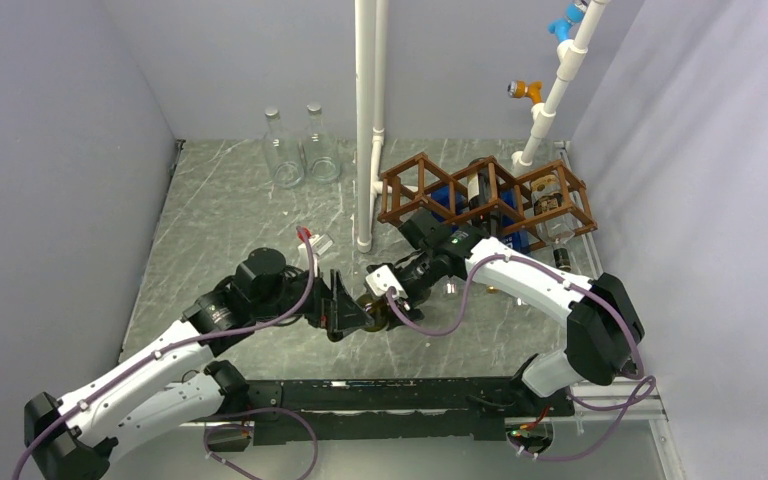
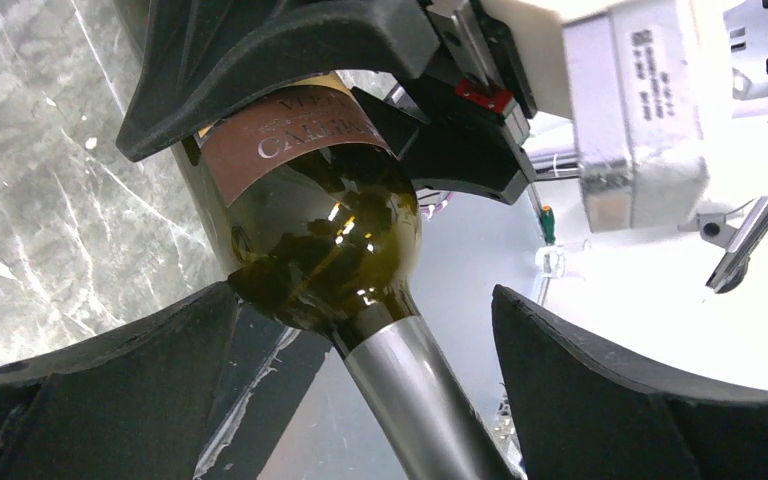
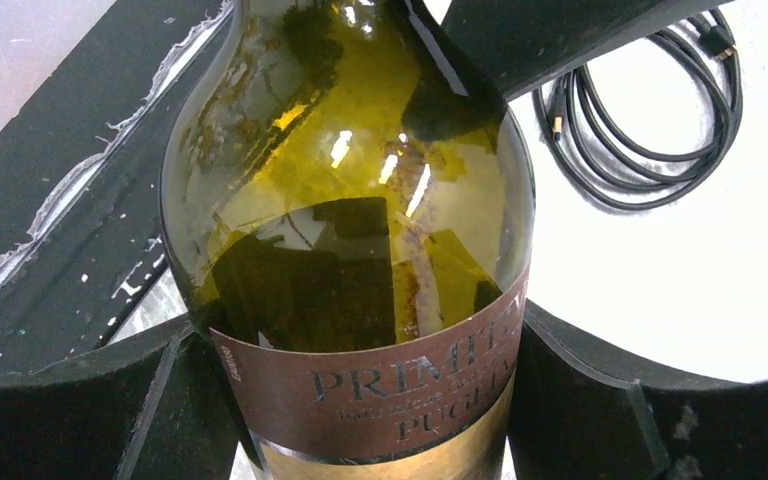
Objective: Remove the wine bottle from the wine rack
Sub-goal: Pick up the wine bottle from the wine rack.
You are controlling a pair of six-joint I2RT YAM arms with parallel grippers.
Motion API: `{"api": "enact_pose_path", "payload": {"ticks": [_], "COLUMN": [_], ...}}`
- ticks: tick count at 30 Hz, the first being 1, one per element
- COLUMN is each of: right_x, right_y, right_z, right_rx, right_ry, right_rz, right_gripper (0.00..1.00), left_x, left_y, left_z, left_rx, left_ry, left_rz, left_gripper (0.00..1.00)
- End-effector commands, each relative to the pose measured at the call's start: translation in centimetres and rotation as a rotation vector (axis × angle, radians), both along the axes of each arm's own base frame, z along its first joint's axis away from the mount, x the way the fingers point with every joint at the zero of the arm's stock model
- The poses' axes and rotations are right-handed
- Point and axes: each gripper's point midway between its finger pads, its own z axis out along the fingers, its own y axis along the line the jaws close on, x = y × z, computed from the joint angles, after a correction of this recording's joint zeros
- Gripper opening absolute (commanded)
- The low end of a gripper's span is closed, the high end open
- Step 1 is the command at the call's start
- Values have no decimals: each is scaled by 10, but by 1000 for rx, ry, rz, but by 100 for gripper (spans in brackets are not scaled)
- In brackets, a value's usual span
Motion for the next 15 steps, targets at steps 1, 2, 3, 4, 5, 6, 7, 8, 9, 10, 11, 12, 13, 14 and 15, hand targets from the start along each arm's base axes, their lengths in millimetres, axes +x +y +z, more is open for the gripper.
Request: {"api": "enact_pose_path", "payload": {"ticks": [1, 2, 3, 4, 5, 6, 7, 8, 9, 10, 11, 12, 13, 14, 15], "right_x": [3, 3, 3, 2, 2, 2, 2, 2, 2, 1, 1, 1, 0, 0, -1], "right_y": [1, 1, 0, 0, 0, 0, 0, 0, -1, -1, -1, -1, -1, -2, -2], "right_z": [4, 4, 3, 3, 2, 1, 0, -1, -2, -3, -4, -5, -6, -7, -8], "right_rx": [27, 27, 25, 24, 24, 23, 23, 21, 20, 19, 18, 17, 17, 15, 15], "right_ry": [25, 25, 27, 27, 29, 30, 30, 31, 31, 32, 33, 34, 36, 40, 44], "right_rz": [-24, -23, -24, -23, -23, -22, -22, -22, -22, -22, -22, -22, -21, -20, -19], "right_gripper": [0, 0, 0, 0, 0, 0, 0, 0, 0, 0, 0, 0, 0, 0, 0], "left_x": [-7, -7, -6, -6, -7, -7, -6, -5, -4, -3, -3, -3, -2, -2, -2], "left_y": [-6, -5, -5, -5, -4, -4, -4, -3, -2, -2, -1, -1, -1, -1, -1], "left_z": [81, 82, 82, 81, 81, 81, 80, 79, 79, 79, 81, 82, 84, 85, 86], "left_rx": [-208, -203, -198, -192, -187, -182, -175, -168, -163, -160, -160, -163, -167, -167, -168], "left_ry": [-296, -300, -304, -303, -301, -300, -296, -293, -289, -287, -287, -290, -292, -293, -297], "left_rz": [-88, -87, -87, -88, -90, -91, -87, -80, -74, -65, -61, -59, -59, -58, -58], "left_gripper": [100, 100, 99, 100, 99, 100, 100, 99, 100, 99, 99, 100, 99, 99, 99]}}
